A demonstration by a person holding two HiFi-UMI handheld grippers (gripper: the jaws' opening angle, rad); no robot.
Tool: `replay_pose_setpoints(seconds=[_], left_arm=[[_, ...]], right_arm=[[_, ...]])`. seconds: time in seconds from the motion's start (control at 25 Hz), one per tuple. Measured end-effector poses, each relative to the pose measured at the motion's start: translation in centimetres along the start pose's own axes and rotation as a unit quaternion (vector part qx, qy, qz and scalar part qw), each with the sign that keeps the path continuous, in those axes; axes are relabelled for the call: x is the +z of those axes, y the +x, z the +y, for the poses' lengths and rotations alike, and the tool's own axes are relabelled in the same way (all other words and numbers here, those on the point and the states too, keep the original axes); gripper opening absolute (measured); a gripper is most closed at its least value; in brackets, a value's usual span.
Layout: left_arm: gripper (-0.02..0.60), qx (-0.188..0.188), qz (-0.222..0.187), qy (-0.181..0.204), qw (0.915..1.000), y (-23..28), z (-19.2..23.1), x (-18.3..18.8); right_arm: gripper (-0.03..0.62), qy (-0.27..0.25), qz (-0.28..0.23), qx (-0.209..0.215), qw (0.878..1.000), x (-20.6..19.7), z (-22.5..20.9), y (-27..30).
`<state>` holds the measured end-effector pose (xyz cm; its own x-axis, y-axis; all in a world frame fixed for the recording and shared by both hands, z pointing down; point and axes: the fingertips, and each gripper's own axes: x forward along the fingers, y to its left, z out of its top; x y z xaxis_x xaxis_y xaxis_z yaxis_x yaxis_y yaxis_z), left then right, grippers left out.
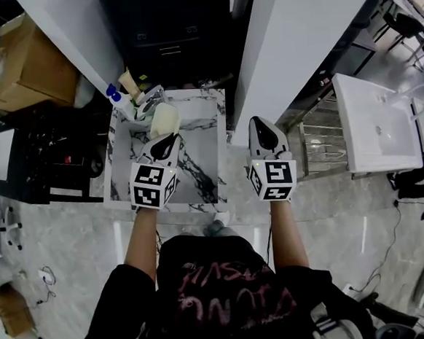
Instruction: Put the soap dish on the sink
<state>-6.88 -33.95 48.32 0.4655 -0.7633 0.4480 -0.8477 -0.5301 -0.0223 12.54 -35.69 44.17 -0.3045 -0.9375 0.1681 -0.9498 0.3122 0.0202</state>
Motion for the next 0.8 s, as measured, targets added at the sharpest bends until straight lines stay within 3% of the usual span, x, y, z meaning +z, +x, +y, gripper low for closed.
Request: replay_pose_setpoints(seconds=[0.4, 0.8], left_arm=[[0.025, 0.005, 0.011, -0.012, 0.9999, 2.7, 0.2, 0.6], [0.025, -0.007, 0.037, 0.006, 0.9993, 5.6, 1.0, -0.6]], right_arm=[[0.014, 0.011, 0.003, 0.010, 1.000, -0.2, -1.9, 1.7], [0.014, 0.008, 0.011, 0.008, 1.000, -0.7, -1.7, 2.9]])
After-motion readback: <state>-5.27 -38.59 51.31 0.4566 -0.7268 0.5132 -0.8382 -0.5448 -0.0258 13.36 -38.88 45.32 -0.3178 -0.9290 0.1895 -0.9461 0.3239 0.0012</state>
